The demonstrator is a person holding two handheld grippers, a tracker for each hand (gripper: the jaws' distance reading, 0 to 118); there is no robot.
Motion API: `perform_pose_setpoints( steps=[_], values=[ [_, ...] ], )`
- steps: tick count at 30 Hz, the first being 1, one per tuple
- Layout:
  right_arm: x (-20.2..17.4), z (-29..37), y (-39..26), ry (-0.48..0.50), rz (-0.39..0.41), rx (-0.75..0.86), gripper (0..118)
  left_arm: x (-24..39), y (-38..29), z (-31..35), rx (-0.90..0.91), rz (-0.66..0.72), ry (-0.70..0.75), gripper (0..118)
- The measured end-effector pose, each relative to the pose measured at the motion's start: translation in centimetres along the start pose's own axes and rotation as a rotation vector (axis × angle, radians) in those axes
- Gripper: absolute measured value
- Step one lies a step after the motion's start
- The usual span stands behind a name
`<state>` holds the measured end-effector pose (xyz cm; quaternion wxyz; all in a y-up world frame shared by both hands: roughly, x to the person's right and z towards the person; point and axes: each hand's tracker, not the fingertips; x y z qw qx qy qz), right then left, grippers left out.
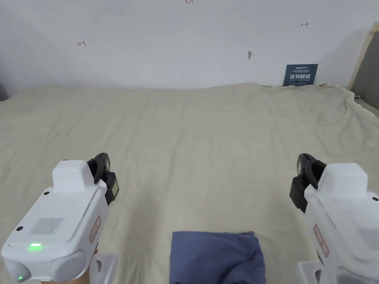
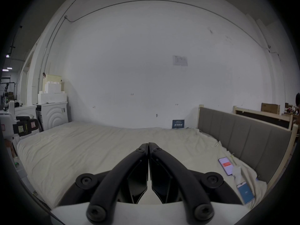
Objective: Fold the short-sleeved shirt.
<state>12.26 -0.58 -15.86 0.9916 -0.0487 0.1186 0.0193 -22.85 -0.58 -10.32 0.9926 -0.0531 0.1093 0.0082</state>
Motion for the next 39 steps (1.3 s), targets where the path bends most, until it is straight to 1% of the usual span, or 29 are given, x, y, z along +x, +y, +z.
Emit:
perform_pose_setpoints(
  steps=[3, 9, 10, 12, 15, 22, 26, 29, 32, 33, 36, 39],
  values=[
    [-1.3, -1.1, -2.5, 0.042, -0.012, -0.038, 0, -0.1, -0.5, 0.2, -0.017, 0.006, -0.008, 0],
    [-4.1, -3.5, -9.1, 0.139, -0.026, -0.167, 0, -0.5, -2.2, 0.3, -0.065, 0.024, -0.024, 0],
    [-4.2, -4.0, -10.5, 0.147, -0.023, -0.182, 0, -0.5, -2.6, 0.3, -0.072, 0.028, -0.025, 0],
    [-5.0, -4.6, -12.5, 0.164, 0.008, -0.224, 0, -0.6, -3.2, 0.4, -0.088, 0.033, -0.029, 0],
    [-5.4, -5.4, -15.3, 0.189, -0.004, -0.281, 0, -0.7, -4.1, 0.3, -0.111, 0.039, -0.031, 0],
    [-6.3, -5.5, -20.1, 0.205, 0.001, -0.381, 0, -0.6, -5.7, 0.1, -0.159, 0.057, -0.032, 0],
    [-6.3, -5.2, -22.8, 0.182, -0.004, -0.444, 0, -0.5, -6.2, -0.1, -0.175, 0.064, -0.038, 0],
    [-6.3, -5.0, -23.9, 0.163, -0.017, -0.44, 0, -0.3, -6.7, -0.2, -0.192, 0.058, -0.045, 0],
    [-6.9, -5.1, -24.3, 0.153, 0.023, -0.426, 0, -0.1, -7.4, -0.4, -0.22, 0.068, -0.063, 0],
    [-6.8, -5.0, -24.6, 0.152, 0.019, -0.426, 0, 0.0, -7.7, -0.5, -0.236, 0.072, -0.07, 0],
    [-6.8, -4.4, -24.3, 0.158, -0.013, -0.404, 0, 0.4, -8.7, -0.8, -0.304, 0.091, -0.115, 0],
    [-7.1, -4.2, -23.6, 0.16, -0.007, -0.399, 0, 0.7, -9.6, -1.7, -0.412, 0.138, -0.193, 0]
  ],
)
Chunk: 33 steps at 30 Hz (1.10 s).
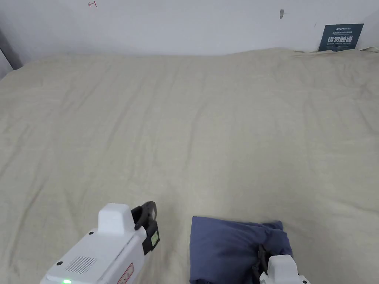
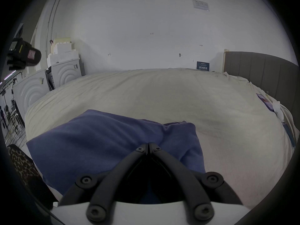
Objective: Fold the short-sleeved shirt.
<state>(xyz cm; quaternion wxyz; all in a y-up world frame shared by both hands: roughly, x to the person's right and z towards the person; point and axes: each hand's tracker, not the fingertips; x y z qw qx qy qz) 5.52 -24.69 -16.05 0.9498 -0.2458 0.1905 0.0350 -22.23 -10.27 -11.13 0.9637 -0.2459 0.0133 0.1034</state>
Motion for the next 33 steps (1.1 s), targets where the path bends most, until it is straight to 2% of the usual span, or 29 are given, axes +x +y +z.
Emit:
perform_pose_setpoints(
  steps=[1, 4, 6, 8, 9, 10, 13, 16, 20, 23, 26, 31, 33],
  values=[
    [0.0, 0.0, 0.1, 0.001, -0.004, -0.004, 0, -0.1, -0.1, -0.5, -0.036, 0.028, -0.03, 0],
    [0.1, -0.1, 0.0, -0.001, -0.001, -0.007, 0, -0.6, -0.1, -2.8, -0.184, 0.139, -0.131, 11],
    [0.1, 0.0, 0.2, 0.001, -0.005, -0.009, 0, -1.2, -0.1, -4.6, -0.29, 0.215, -0.208, 41],
    [0.0, 0.1, 0.5, 0.003, -0.007, -0.011, 0, -1.7, -0.6, -6.9, -0.399, 0.28, -0.258, 84],
    [0.0, 0.2, 0.5, 0.003, -0.005, -0.011, 0, -1.9, -0.8, -7.8, -0.439, 0.308, -0.278, 95],
    [0.0, 0.2, 0.5, 0.003, -0.004, -0.011, 0, -2.1, -1.1, -8.8, -0.473, 0.328, -0.307, 97],
    [0.1, 0.1, 0.5, 0.004, -0.008, -0.012, 0, -2.4, -2.2, -11.5, -0.581, 0.361, -0.352, 97],
    [0.0, 0.3, 0.7, 0.006, -0.008, -0.013, 0, -2.2, -3.1, -13.5, -0.667, 0.349, -0.321, 92],
    [0.6, 0.0, 0.3, 0.01, -0.01, -0.015, 0, -2.2, -4.1, -15.0, -0.706, 0.328, -0.358, 63],
    [0.8, -0.1, 0.2, 0.012, -0.014, -0.017, 0, -2.4, -4.4, -14.9, -0.707, 0.342, -0.359, 48],
    [1.1, -0.1, 0.2, 0.021, -0.025, -0.019, 0, -2.7, -4.6, -14.8, -0.715, 0.34, -0.364, 42],
    [1.0, 0.6, 2.0, 0.057, -0.058, -0.048, 0, -2.8, -5.3, -14.5, -0.702, 0.363, -0.366, 23],
    [1.2, 1.2, 3.1, 0.06, -0.053, -0.05, 0, -2.0, -5.1, -14.0, -0.661, 0.271, -0.351, 18]
  ],
)
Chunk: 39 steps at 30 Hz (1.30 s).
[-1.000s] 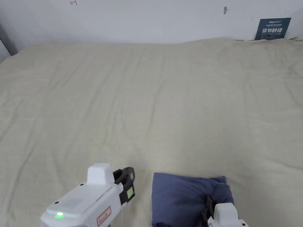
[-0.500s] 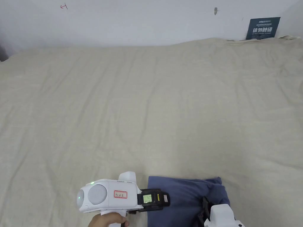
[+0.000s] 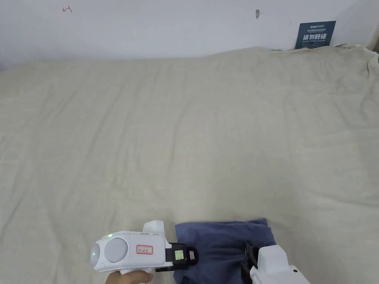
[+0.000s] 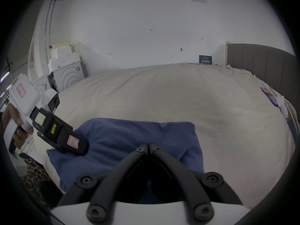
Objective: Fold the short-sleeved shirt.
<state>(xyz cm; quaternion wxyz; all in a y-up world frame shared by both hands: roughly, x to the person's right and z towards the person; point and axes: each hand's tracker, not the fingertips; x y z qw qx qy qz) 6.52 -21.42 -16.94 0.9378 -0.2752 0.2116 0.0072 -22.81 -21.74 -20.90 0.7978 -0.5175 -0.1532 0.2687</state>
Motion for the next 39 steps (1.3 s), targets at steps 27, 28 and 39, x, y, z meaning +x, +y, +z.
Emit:
perform_pose_setpoints(
  steps=[27, 28, 39],
  values=[
    [2.5, 6.9, 16.2, -0.095, 0.082, 0.387, 0, -14.5, 8.6, 26.9, 0.2, -0.129, 0.556, 14],
    [2.5, 6.7, 16.3, -0.101, 0.083, 0.387, 0, -15.6, 8.9, 27.7, 0.2, -0.114, 0.586, 14],
    [1.7, 4.2, 16.9, -0.131, 0.065, 0.344, 0, -23.6, 10.4, 26.0, 0.089, 0.029, 0.773, 14]
  ],
)
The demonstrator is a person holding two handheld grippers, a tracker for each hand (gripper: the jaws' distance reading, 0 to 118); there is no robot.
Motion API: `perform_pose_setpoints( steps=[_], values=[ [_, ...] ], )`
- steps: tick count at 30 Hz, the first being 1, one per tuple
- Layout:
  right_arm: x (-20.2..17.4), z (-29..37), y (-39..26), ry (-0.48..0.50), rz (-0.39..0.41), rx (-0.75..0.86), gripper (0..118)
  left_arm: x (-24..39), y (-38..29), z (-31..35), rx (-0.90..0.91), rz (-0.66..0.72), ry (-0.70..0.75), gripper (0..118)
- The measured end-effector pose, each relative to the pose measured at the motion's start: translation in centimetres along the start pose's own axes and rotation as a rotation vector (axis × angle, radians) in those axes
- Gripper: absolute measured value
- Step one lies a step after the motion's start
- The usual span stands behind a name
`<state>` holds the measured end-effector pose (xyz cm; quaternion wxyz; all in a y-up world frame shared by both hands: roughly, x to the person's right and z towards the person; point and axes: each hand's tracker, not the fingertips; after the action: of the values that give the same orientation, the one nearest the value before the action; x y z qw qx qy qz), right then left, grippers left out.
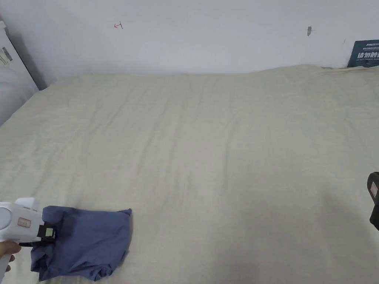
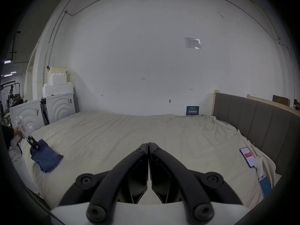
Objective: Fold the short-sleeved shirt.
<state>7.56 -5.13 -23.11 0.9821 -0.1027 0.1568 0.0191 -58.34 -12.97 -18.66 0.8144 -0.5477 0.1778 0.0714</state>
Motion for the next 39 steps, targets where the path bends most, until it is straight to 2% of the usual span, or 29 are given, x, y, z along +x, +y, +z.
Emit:
perform_pose_setpoints(
  steps=[5, 7, 9, 11, 12, 15, 20, 31, 35, 39],
  values=[
    [-0.4, -0.2, -0.4, 0.001, 0.005, -0.025, 0, 0.8, -0.3, -1.9, -0.01, -0.003, 0.06, 15],
    [-0.4, -0.1, -0.4, 0.003, 0.005, -0.033, 0, 1.4, -0.5, -2.4, -0.022, -0.004, 0.084, 19],
    [-0.3, 0.2, -0.3, 0.006, 0.004, -0.036, 0, 1.6, -0.7, -2.3, -0.004, -0.002, 0.128, 48],
    [0.5, 0.4, -0.4, 0.007, 0.004, -0.037, 0, 1.9, -0.6, -1.9, 0.009, 0.027, 0.194, 91],
    [0.7, 0.6, -0.3, 0.007, 0.002, -0.037, 0, 1.9, -0.7, -1.4, 0.019, 0.041, 0.219, 97],
    [1.3, 1.5, 0.5, -0.001, 0.002, -0.029, 0, 2.2, -0.9, 1.4, 0.12, 0.098, 0.179, 116],
    [2.2, 3.1, 2.7, -0.025, 0.011, 0.0, 0, 5.2, -1.4, 8.7, 0.408, 0.106, 0.15, 117],
    [4.0, 6.4, 7.1, -0.062, 0.034, 0.116, 0, 16.6, -4.2, 23.4, 0.992, 0.062, 0.024, 118],
    [4.5, 7.2, 7.7, -0.057, 0.042, 0.143, 0, 20.7, -5.3, 25.5, 1.118, 0.027, -0.043, 118],
    [4.8, 7.8, 8.0, -0.055, 0.046, 0.157, 0, 24.3, -6.2, 25.6, 1.124, 0.011, -0.089, 118]
  ],
)
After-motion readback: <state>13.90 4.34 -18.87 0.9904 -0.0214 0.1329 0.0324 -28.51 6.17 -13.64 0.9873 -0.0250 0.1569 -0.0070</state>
